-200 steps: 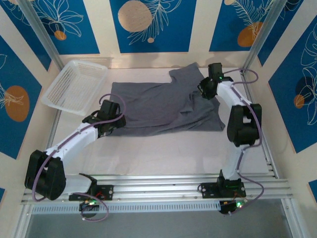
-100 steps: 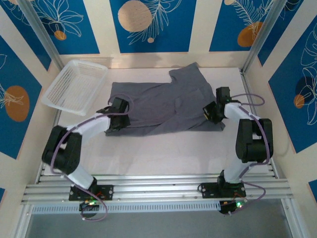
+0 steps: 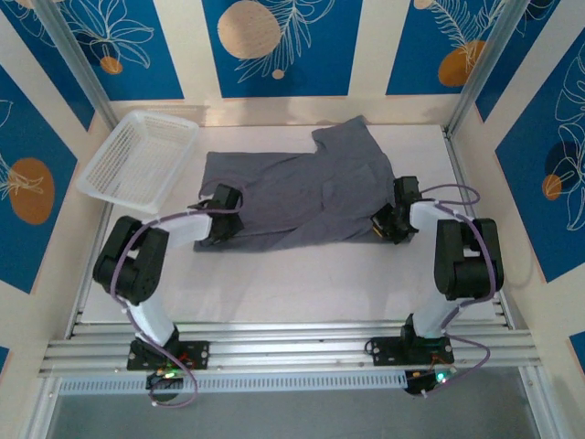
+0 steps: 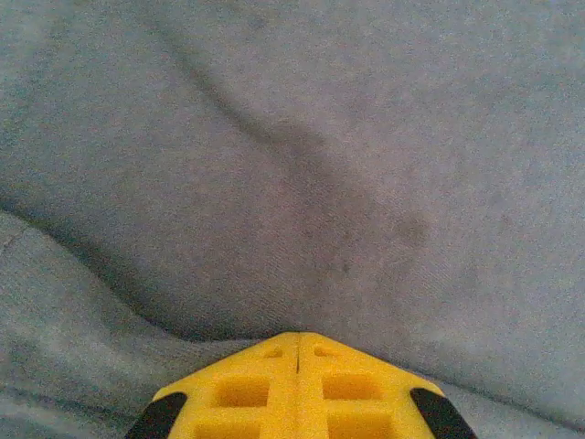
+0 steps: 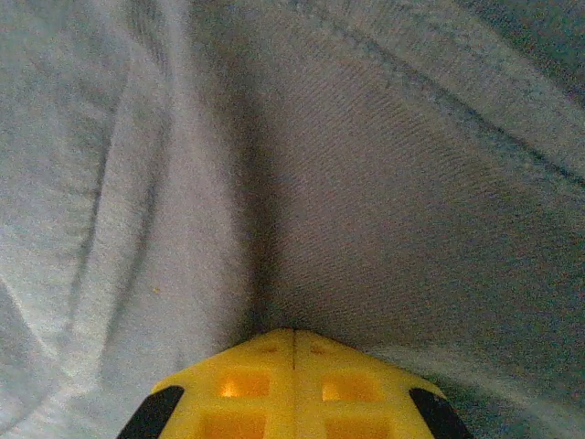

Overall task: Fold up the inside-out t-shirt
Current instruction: Move the T-shirt to the center of the table.

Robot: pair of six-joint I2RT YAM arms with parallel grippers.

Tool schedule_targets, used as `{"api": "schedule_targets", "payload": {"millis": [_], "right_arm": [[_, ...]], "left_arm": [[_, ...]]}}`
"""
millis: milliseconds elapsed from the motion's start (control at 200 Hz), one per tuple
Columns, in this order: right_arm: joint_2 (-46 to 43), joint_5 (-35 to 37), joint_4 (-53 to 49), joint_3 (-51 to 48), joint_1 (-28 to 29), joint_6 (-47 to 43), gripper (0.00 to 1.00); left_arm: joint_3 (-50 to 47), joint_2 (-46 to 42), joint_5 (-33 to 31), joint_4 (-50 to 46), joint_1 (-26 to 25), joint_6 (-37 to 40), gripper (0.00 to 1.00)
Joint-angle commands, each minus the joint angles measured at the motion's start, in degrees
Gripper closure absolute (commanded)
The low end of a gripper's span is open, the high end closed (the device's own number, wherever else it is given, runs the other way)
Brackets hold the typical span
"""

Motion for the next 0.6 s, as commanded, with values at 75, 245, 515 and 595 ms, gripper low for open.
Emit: {"api": "schedule_targets", "payload": {"millis": [75, 245, 515, 595], "right_arm": [[-7.2, 1.4, -5.2, -9.9, 0.4, -3.2, 1.0], [-20.4, 0.8, -9.1, -20.0, -1.0, -0.6, 1.0], [-34.7, 0.3, -16.3, -17.5, -0.9, -4.7, 0.89], [-34.1, 2.2, -13.3, -10.3, 0.3, -10.8, 0.72]], "left_arm": [[-12.3, -6.4, -0.5, -9.5, 0.7, -2.8, 1.0], [-21.7, -17.8, 2.7, -9.6, -0.6, -5.1, 1.0], [-24.8, -31.6, 1.3, -13.6, -8.3, -7.3, 0.95], [-21.1, -34.6, -3.6, -14.9, -8.4, -5.0, 0.63]]}}
